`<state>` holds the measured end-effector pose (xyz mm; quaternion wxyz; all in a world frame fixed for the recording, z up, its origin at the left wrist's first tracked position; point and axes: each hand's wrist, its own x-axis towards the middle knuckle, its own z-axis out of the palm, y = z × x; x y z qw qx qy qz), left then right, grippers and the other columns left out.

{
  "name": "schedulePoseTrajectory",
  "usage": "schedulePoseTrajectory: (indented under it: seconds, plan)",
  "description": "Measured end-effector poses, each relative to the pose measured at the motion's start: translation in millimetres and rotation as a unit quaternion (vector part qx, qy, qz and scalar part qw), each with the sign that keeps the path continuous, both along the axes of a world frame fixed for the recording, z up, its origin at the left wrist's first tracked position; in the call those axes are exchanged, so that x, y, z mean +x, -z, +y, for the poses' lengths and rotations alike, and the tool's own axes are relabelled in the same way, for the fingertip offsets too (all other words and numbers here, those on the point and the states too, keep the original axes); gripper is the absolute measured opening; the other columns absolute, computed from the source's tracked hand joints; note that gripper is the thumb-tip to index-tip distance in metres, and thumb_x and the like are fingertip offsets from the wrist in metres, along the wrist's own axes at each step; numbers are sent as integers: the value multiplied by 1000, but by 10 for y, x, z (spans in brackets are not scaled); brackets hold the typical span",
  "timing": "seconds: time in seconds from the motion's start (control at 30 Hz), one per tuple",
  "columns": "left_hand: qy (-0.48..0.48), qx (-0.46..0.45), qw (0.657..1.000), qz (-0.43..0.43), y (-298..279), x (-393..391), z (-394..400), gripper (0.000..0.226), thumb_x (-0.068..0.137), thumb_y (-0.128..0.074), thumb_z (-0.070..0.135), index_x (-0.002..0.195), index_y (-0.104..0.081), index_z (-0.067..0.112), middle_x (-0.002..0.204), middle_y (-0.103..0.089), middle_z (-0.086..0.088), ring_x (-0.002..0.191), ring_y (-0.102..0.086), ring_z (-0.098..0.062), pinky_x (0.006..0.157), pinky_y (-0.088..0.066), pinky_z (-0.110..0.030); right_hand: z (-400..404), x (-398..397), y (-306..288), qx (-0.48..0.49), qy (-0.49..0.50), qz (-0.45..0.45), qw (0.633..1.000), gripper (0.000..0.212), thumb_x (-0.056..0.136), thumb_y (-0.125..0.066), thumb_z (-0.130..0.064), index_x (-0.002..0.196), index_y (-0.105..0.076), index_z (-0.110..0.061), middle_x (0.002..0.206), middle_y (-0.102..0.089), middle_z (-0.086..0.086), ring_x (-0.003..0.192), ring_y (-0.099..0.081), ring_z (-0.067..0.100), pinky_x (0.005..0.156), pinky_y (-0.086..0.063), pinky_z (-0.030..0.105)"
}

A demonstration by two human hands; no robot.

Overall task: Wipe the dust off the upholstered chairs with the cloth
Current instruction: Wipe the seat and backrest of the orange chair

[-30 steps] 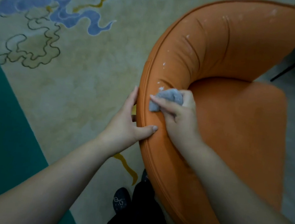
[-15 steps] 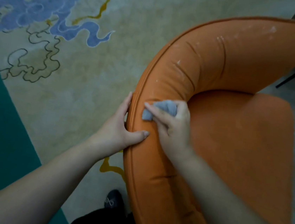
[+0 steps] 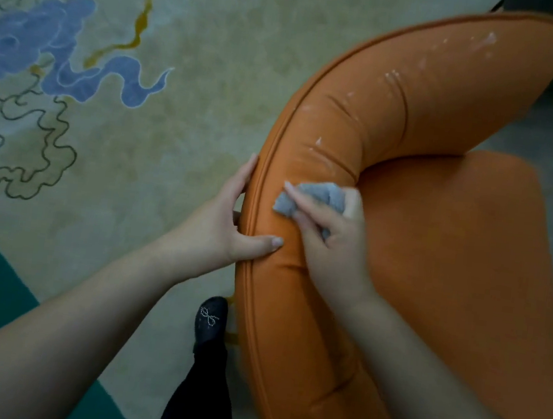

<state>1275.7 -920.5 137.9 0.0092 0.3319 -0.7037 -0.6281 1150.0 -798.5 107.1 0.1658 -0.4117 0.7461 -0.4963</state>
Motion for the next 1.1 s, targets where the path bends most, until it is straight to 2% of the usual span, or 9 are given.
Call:
schedulePoseTrajectory:
  seconds: [0.1, 0.23, 0.4, 0.5, 0.73, 0.83, 0.9, 1.0, 1.1]
  plan:
    - [28, -14, 999, -10, 42, -76, -98, 120, 63, -83, 38, 149, 0, 44, 132, -30, 34, 112, -60, -6, 85, -54, -25, -521, -264, -36, 23, 92, 20, 995, 36, 89, -60, -14, 122, -63, -28, 101, -43, 5, 98, -53, 24, 97, -42, 28]
    - [64, -30, 997, -23, 87, -178, -237, 125, 65, -86, 32, 149, 6, 41, 154, -22, 11, 129, -44, -11, 103, -45, -39, -815, -471, -45, 53, 178, -12, 983, 51, 89, -61, -17, 135, -49, -33, 107, -39, 0, 106, -45, 7, 94, -29, 8]
    - [109, -48, 993, -17, 92, -411, -526, 127, 63, -86, 34, 151, 6, 35, 148, -24, 17, 108, -40, 22, 83, -39, 2, -407, -68, -32, 25, 157, -39, 987, 40, 88, -60, -27, 124, -56, -44, 101, -43, -9, 100, -53, 9, 91, -37, 8]
    - [141, -42, 989, -13, 97, -498, -631, 129, 63, -86, 33, 151, 9, 33, 138, -21, 22, 99, -34, 35, 76, -35, 6, -425, -40, -12, 2, 181, -47, 982, 33, 87, -59, -30, 118, -59, -43, 101, -45, -10, 102, -54, 15, 95, -42, 21]
    - [161, -40, 986, -27, 100, -618, -765, 131, 61, -86, 39, 148, 12, 40, 154, -13, 17, 127, -29, 6, 89, -36, -5, -1062, -762, -6, 35, 252, 7, 967, 33, 88, -63, -17, 120, -65, -24, 101, -40, 4, 105, -50, 27, 101, -38, 25]
    - [179, -50, 982, -29, 50, -697, -851, 132, 59, -85, 44, 149, 12, 38, 158, -12, 13, 137, -31, -6, 106, -40, -31, -999, -751, -23, 38, 217, -12, 975, 33, 91, -60, -21, 122, -62, -29, 101, -39, -1, 101, -50, 14, 94, -40, 16]
    - [185, -36, 981, -33, 17, -706, -865, 132, 58, -84, 43, 150, 11, 37, 155, -19, 14, 132, -41, -8, 102, -46, -34, -802, -528, -69, 36, 157, -10, 987, 35, 91, -60, -25, 124, -58, -36, 99, -40, -3, 94, -49, 8, 87, -41, 15]
    - [169, -6, 985, -29, 15, -611, -841, 125, 63, -85, 31, 151, 3, 34, 136, -37, 29, 108, -55, 11, 81, -52, -15, -619, -270, -124, 36, 83, 8, 996, 35, 89, -60, -28, 123, -60, -37, 99, -46, 3, 96, -51, 17, 89, -44, 24]
    - [162, 13, 986, -46, 16, -528, -813, 121, 63, -85, 34, 152, -4, 32, 143, -38, 18, 108, -59, 0, 80, -55, -22, -826, -462, -178, 84, 64, 97, 990, 31, 86, -65, -26, 117, -66, -32, 94, -45, 5, 93, -48, 24, 85, -40, 30]
